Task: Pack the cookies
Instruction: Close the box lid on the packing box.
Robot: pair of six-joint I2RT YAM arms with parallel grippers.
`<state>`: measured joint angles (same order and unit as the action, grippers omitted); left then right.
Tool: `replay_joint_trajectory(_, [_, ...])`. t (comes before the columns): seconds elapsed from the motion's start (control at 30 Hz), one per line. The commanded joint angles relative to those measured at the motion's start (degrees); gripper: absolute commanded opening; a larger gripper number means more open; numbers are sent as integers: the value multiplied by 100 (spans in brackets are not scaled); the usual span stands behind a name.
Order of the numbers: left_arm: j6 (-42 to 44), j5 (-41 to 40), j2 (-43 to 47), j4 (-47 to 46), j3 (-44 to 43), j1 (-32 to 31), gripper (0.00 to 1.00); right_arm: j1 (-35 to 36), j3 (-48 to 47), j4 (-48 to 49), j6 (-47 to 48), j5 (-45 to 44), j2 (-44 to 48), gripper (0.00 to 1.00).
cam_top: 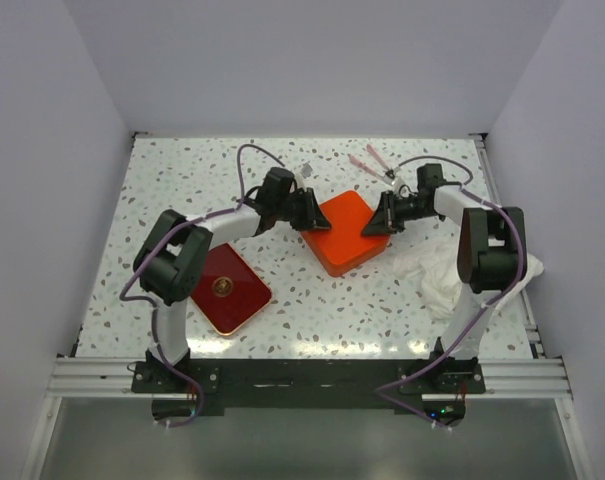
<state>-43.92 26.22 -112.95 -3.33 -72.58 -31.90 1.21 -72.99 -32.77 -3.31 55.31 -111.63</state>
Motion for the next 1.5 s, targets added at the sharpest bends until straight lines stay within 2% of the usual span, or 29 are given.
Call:
replay_joint_trajectory(0.0, [279,-292,-377,720,24,-27,18,-278,136,-317,147,-1075,-543,12])
replay_joint_trajectory(0.37, [367,-372,-641,870,393,-62,17,-367,40,-361,120,-1198,-755,12])
replay_joint_trajectory(0.57, [182,-345,-650,448,1218,-71,15,-367,-75,-458,296,-1058,-667,13])
replay_joint_trajectory(0.63, [138,-328,-711,421,1342,-71,15,-359,-92,-510,662,-961,-588,13])
replay_joint_trajectory(0.83, [138,-301,-808,201,1387,-71,15,54,-452,-1343,2068,479,98,13])
replay_joint_trajectory(0.9, [130,-293,-817,219,1334,-71,15,212,-663,-1547,2211,1013,203,13])
replay_joint_trajectory(1.0, [156,-301,-799,254,1299,-80,15,475,-892,-1969,2519,1219,361,12])
replay_joint_trajectory(1.1, [165,-310,-773,272,1307,-80,15,774,-796,-1795,2415,991,607,13])
replay_joint_trajectory(1.2, [165,-310,-747,263,1325,-79,15,889,-506,-1084,1870,640,810,12])
replay_joint_trajectory(1.23, [165,-319,-738,254,1334,-80,15,933,-453,-986,1643,247,740,12])
replay_joint_trajectory(1.33, [182,-319,-720,280,1316,-79,15,1179,-356,-1301,1755,-528,233,11])
replay_joint_trajectory(1.37, [182,-319,-720,289,1299,-80,15,1284,-295,-1371,1781,-1130,108,10])
replay_joint_trajectory(1.47, [182,-310,-703,298,1290,-71,15,1303,-110,-1214,1632,-1924,-173,10])
